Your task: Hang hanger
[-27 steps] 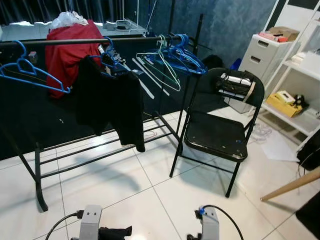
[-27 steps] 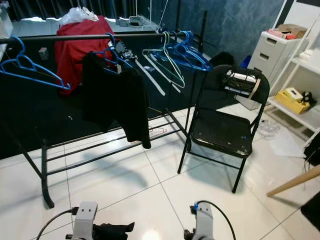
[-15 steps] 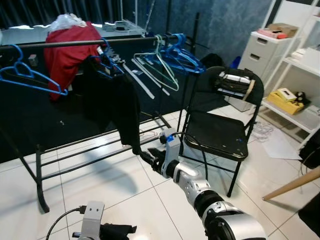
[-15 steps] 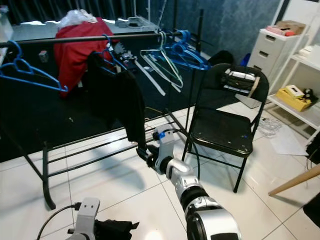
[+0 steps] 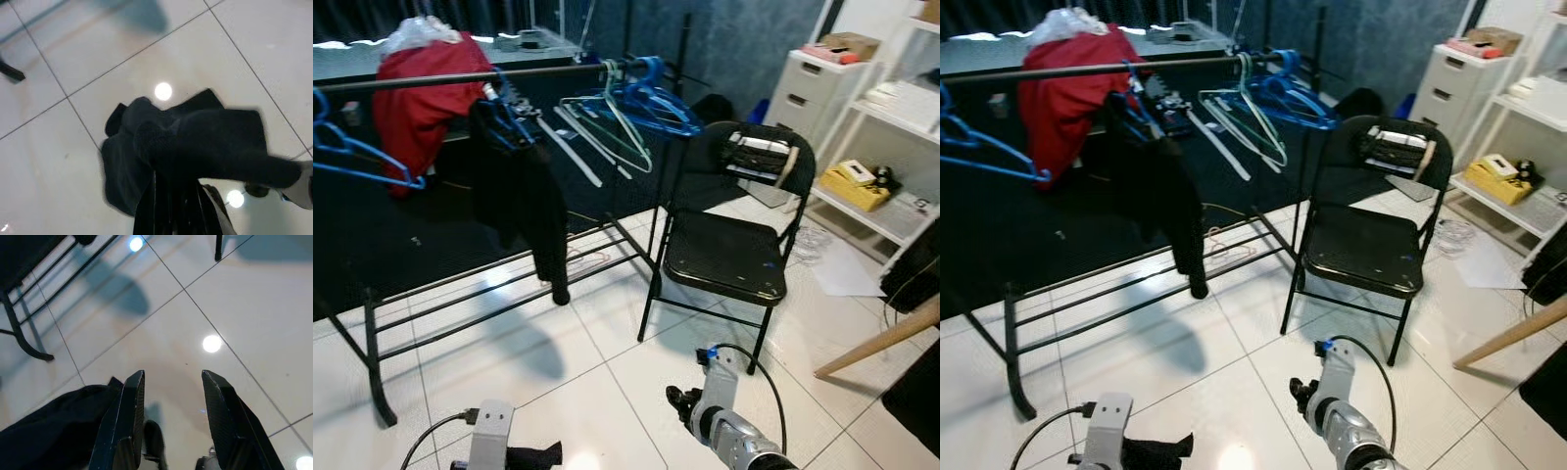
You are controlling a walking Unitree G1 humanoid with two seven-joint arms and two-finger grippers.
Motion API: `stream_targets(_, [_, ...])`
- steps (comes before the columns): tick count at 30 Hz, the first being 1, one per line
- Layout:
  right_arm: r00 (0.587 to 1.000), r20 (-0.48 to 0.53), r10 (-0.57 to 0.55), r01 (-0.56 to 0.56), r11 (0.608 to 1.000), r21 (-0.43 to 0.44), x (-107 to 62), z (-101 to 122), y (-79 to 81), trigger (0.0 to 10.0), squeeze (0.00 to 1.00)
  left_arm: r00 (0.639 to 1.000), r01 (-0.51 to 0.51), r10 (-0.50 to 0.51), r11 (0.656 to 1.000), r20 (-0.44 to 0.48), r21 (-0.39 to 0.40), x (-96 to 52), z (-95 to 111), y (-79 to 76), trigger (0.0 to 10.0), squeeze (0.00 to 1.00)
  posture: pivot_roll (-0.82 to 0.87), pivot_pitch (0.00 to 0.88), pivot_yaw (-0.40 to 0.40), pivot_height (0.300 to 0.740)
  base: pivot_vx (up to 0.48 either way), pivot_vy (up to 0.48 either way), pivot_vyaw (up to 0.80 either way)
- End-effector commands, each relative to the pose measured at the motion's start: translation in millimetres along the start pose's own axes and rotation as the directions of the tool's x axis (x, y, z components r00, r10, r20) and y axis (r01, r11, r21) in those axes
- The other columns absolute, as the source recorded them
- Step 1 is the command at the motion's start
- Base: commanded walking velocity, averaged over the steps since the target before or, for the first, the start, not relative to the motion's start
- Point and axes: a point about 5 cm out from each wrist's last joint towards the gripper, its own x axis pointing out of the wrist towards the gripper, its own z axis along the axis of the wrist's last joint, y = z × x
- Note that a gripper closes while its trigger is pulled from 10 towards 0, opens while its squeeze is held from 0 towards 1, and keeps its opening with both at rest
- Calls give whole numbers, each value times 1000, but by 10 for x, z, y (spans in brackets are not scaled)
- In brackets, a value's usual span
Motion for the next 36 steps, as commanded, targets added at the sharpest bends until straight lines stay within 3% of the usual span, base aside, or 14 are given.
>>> stream_targets(1, [998,-53,-20,20,1000,-6,-33,-129,-61,10000,0,1000,-12,12,1000,7,2,-3,-8,0,10000,0,-9,0,-57,740,0,0,0])
stream_targets(10, [984,-96,-152,145,987,-67,-111,-315,-221,10000,0,998,3,-3,1000,57,9,16,109,-43,10000,0,-4,0,-75,740,0,0,0])
stream_targets(12, [972,-97,-212,209,977,-44,-139,-353,-284,10000,0,989,37,-35,999,147,-15,53,414,-150,10000,0,-26,0,-63,740,0,0,0])
stream_targets(16, [965,-94,-246,249,968,24,-158,-369,-329,10000,0,985,55,-51,998,167,-17,65,521,-192,10000,0,-31,0,-65,740,0,0,0])
stream_targets(21, [957,-99,-274,279,959,40,-194,-394,-404,10000,0,986,60,-59,998,154,0,70,519,-195,10000,0,-28,0,-54,740,0,0,0])
stream_targets(24, [954,-111,-277,280,960,5,-218,-435,-436,10000,0,988,48,-46,999,146,-6,69,496,-175,10000,0,-21,0,-56,740,0,0,0])
stream_targets(30, [956,-116,-268,261,963,-70,-211,-469,-398,10000,0,994,33,-31,999,104,-10,64,386,-127,10000,0,-30,0,-50,740,0,0,0])
stream_targets(36, [967,-89,-237,232,971,-65,-163,-395,-318,10000,0,996,28,-29,999,82,22,64,358,-98,10000,0,-33,0,-31,740,0,0,0])
